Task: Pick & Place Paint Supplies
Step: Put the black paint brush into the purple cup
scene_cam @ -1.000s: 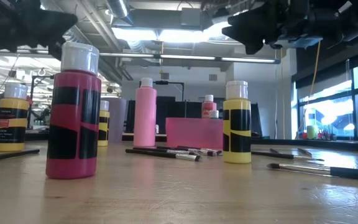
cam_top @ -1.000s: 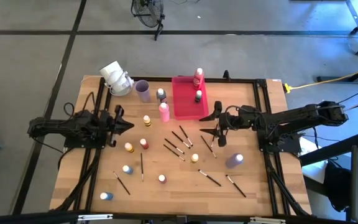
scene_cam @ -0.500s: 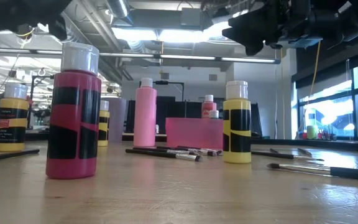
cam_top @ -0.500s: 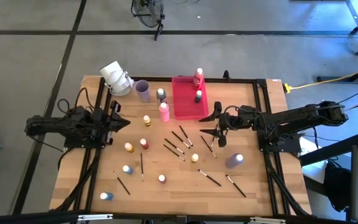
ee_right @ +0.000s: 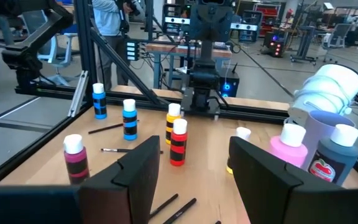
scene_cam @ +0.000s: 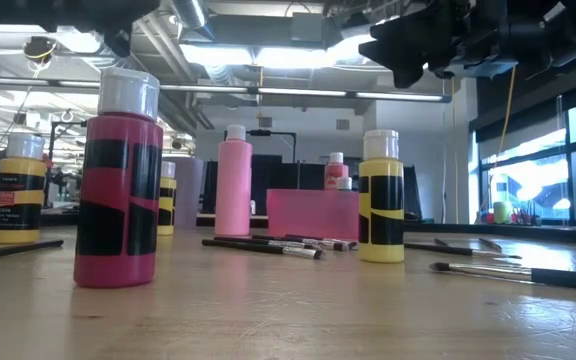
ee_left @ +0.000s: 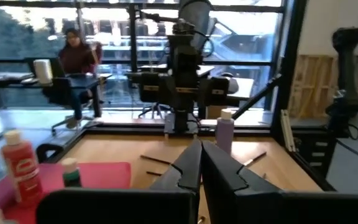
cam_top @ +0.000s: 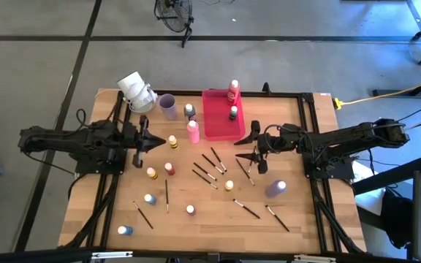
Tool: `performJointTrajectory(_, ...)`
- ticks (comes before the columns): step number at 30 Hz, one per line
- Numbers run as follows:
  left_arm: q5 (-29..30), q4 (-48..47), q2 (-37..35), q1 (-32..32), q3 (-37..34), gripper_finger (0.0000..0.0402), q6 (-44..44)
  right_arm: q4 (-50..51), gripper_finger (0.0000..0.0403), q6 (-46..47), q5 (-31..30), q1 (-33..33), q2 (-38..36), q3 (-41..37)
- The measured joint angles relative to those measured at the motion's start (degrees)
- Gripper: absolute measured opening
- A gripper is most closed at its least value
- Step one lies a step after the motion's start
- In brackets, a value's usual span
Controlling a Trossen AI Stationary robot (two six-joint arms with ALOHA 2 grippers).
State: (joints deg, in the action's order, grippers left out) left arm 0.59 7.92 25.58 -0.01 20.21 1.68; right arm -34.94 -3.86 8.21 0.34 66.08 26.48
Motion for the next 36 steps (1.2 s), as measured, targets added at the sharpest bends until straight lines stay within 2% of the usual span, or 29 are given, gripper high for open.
performJointTrajectory(11, -0.6, 2.0, 5.1, 0.0, 0.0, 0.0013, -1.7, 0.0, 0.0197, 0.0, 0.2, 0.6, 0.0, 0.0)
performJointTrajectory(18, -2.1, 3.5, 10.4, -0.9, 0.0, 0.0076, -1.5, 0.0, 0.0197, 0.0, 0.2, 0.6, 0.0, 0.0)
performJointTrajectory(23, -4.3, 10.1, 14.7, -2.8, 0.0, 0.0123, -1.9, -0.5, 0.0197, 0.0, 0.1, 0.9, 0.0, 0.0)
performJointTrajectory(27, -5.9, 15.0, 17.7, -4.2, 0.1, 0.0143, 0.0, -1.5, 0.0197, -0.3, 0.1, 1.7, 0.0, 0.0)
performJointTrajectory(36, -5.3, 12.9, 26.3, -4.6, 4.6, 0.0179, 0.5, -3.9, 0.0197, -1.4, 0.1, 3.3, 0.0, 0.1)
